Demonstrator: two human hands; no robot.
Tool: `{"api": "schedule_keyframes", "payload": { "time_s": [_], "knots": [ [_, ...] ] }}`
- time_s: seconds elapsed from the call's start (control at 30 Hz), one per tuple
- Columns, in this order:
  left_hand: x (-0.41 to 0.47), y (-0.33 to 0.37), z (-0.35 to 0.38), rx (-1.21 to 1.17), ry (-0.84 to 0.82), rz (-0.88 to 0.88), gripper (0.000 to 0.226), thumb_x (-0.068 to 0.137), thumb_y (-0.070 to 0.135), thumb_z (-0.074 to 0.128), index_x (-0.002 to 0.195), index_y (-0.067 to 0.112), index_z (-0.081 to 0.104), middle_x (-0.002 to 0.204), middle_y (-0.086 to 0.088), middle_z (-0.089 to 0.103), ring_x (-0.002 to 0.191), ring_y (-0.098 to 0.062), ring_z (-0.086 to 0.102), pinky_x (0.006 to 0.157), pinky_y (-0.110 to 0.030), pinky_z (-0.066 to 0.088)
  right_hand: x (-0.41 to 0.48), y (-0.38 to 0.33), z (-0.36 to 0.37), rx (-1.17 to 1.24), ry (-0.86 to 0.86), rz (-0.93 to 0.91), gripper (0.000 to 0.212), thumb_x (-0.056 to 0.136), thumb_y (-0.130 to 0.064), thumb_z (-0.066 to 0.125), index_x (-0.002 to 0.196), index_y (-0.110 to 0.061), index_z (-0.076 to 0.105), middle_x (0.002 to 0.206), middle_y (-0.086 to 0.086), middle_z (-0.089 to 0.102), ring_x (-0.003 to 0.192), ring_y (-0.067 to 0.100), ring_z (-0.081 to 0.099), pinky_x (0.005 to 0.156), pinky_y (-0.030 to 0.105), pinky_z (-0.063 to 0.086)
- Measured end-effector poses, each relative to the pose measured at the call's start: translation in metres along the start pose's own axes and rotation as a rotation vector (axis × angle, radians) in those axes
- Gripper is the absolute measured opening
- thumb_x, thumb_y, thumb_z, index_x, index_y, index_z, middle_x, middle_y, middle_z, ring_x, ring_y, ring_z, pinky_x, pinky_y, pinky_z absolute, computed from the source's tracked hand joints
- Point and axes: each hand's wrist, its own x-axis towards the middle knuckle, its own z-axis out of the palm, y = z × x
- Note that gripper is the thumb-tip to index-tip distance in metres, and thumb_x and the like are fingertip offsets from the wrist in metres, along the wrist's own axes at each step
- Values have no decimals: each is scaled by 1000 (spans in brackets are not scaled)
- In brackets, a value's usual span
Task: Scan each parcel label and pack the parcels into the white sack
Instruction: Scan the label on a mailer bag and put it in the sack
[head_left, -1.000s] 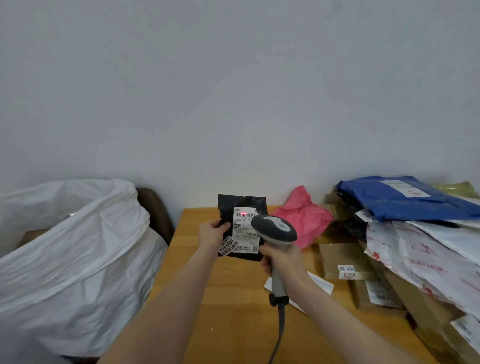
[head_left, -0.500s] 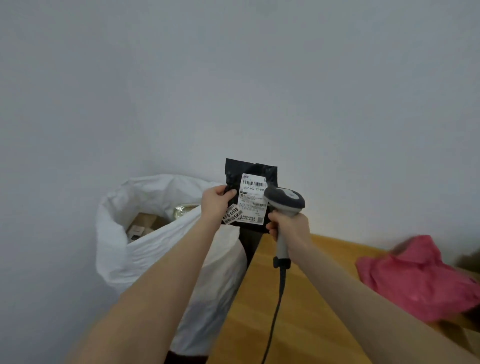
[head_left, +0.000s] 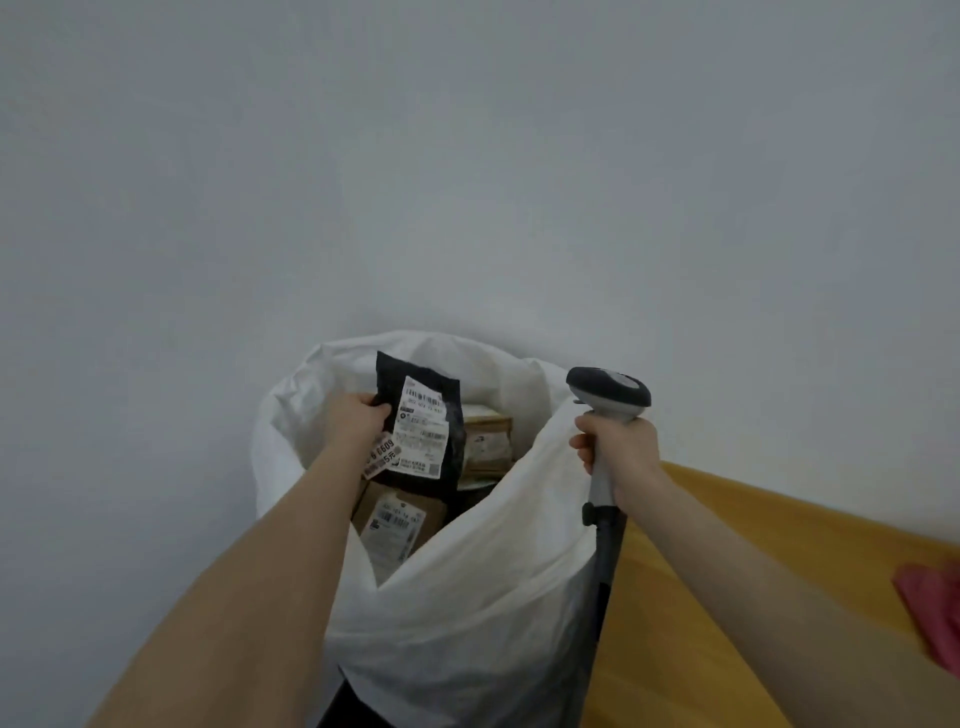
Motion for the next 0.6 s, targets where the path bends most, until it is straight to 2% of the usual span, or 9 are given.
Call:
{"api": "schedule_keyframes", "payload": {
  "time_s": [0.1,0.17,0.23,0.3,0.37,0.43,0.6],
  "knots": [
    [9,-20,25,23,-128,-145,29,89,15,65,114,1,65,100,-18,69,89,-32,66,82,-42,55,7,7,7,-2,29,34,6,82,-1,62,77,-2,63,54,7,64,41,11,53,47,24,45],
    [10,-16,34,146,-187,-162,34,85,19,69,110,-2,61,106,-20,66,96,-34,64,85,-43,54,8,11,8,18,40,58,6,83,-1,62,77,-1,63,56,8,64,41,12,51,46,24,44],
    [8,0,39,324,-163,-68,30,84,24,68,103,4,57,109,-17,63,97,-33,61,80,-39,53,7,15,5,58,49,86,4,84,0,61,81,0,64,58,9,64,41,13,51,45,25,43],
    [3,26,46,406,-119,77,23,85,20,61,103,9,55,111,-16,61,94,-30,57,74,-36,47,3,17,-3,116,65,120,4,85,-1,62,87,2,64,58,9,64,42,13,51,46,25,44],
    [-5,56,64,402,-126,183,39,87,15,55,124,8,50,123,-18,55,105,-32,54,81,-38,45,-3,18,-17,183,90,155,4,86,-2,63,88,1,64,56,9,64,43,14,52,48,26,45],
    [-20,89,88,392,-163,276,55,90,17,52,142,10,34,136,-18,43,121,-35,46,95,-41,41,-9,18,-37,238,117,175,3,86,-2,63,85,0,62,53,7,62,43,14,51,48,27,45],
    [-103,168,159,351,-252,551,54,91,16,52,142,10,33,139,-16,40,127,-33,41,100,-42,39,-31,24,-113,275,213,179,9,88,-6,61,79,-5,60,51,4,58,40,12,49,45,25,41]
  ]
}}
